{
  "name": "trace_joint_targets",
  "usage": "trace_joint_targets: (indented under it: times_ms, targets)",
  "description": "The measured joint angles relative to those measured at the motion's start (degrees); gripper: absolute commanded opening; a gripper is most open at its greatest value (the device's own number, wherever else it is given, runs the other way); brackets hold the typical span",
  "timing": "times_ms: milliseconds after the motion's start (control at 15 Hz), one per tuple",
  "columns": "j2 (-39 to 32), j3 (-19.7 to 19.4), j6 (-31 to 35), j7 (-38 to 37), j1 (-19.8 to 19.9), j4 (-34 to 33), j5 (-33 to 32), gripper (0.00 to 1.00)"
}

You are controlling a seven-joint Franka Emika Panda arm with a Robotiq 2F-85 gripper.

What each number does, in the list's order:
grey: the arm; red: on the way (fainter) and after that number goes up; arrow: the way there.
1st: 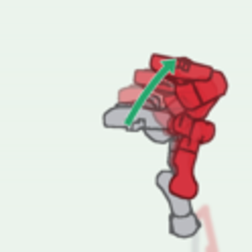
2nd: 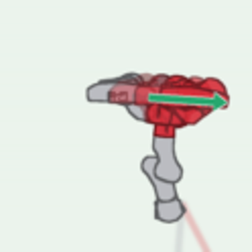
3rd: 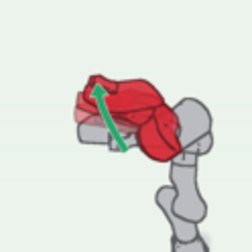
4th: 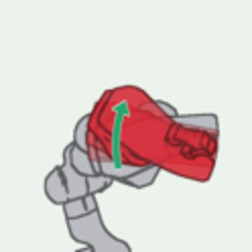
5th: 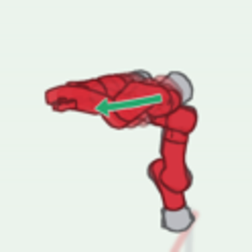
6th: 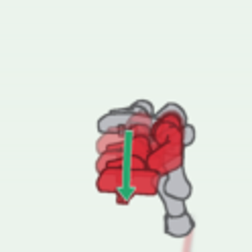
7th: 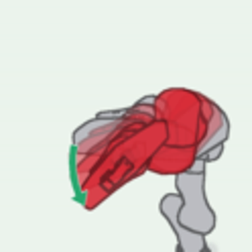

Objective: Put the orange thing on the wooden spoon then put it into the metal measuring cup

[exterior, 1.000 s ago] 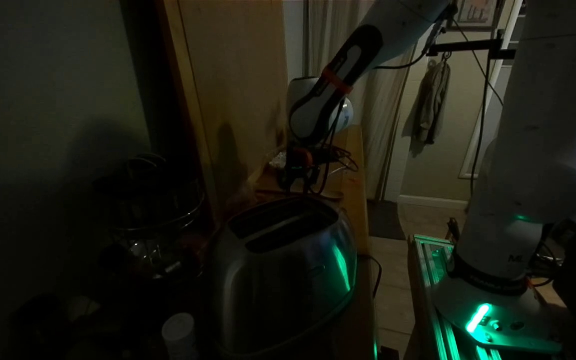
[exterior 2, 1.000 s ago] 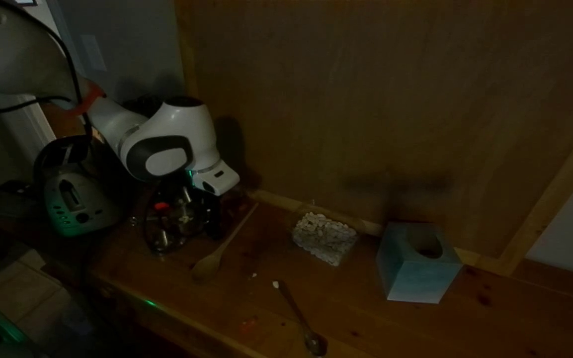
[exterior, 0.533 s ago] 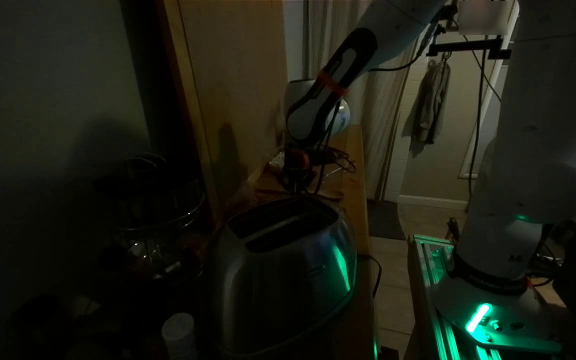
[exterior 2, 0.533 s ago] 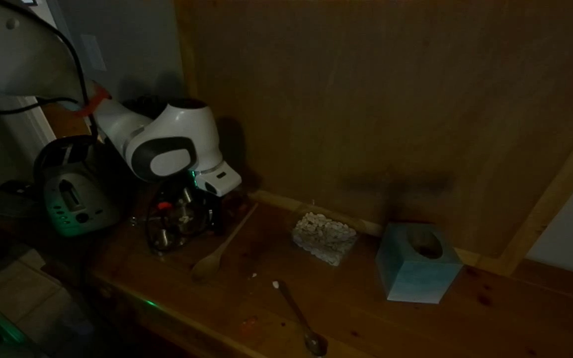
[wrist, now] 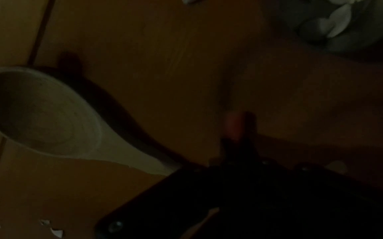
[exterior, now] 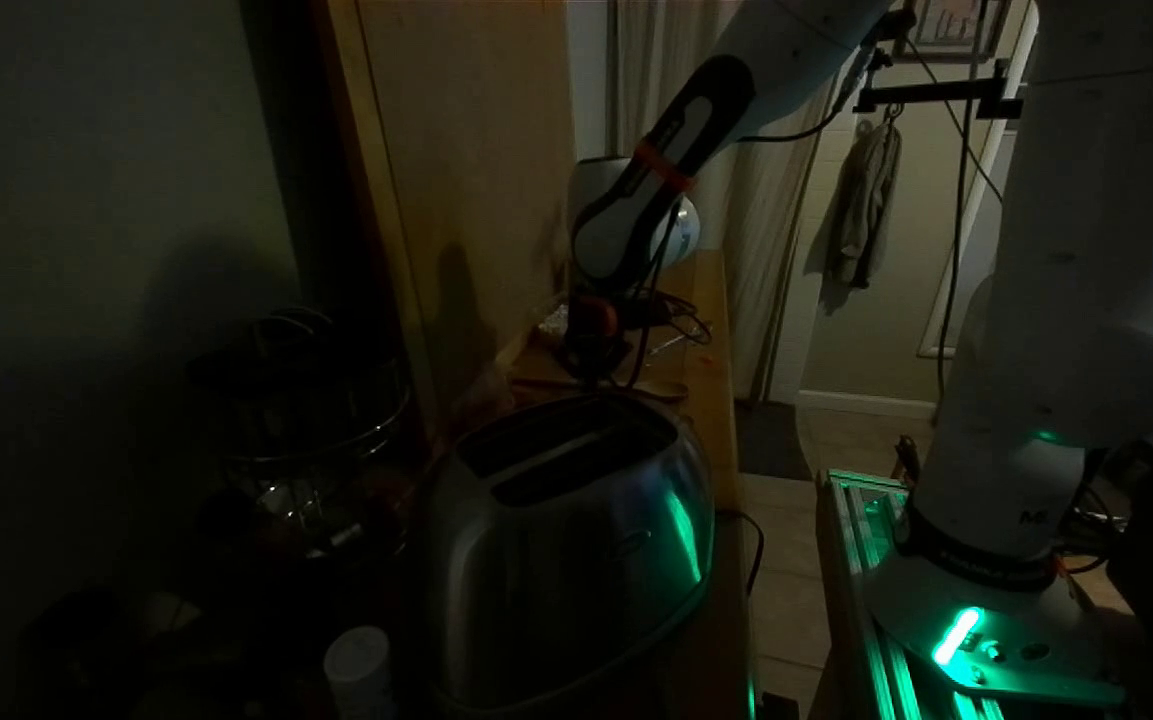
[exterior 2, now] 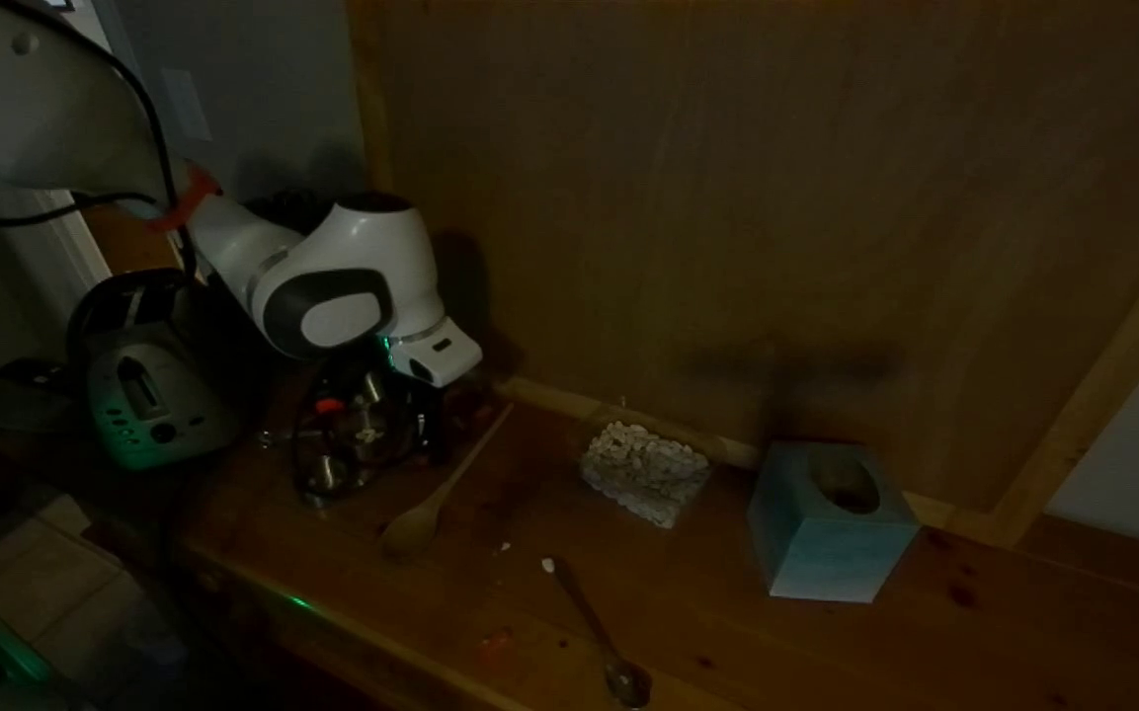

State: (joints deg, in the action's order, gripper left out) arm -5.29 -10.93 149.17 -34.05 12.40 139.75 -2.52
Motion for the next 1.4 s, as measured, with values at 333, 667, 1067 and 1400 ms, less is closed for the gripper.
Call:
trace_joint_targets:
  times_ms: [333,667,1067,1400]
  targets:
    - [1.5,-1.3,-3.5,0.0,-0.1,0.0,-5.0,0.04]
    - [4.7,-1.8,-11.6,0.5,-0.1,0.0,-8.2,0.05]
    - [6.4,-2.5,-16.6,-0.2,1.0,0.0,-14.2,0.06]
    - [6.3,-3.8,-16.6,-2.5,2.3,0.7,-19.8,0.06]
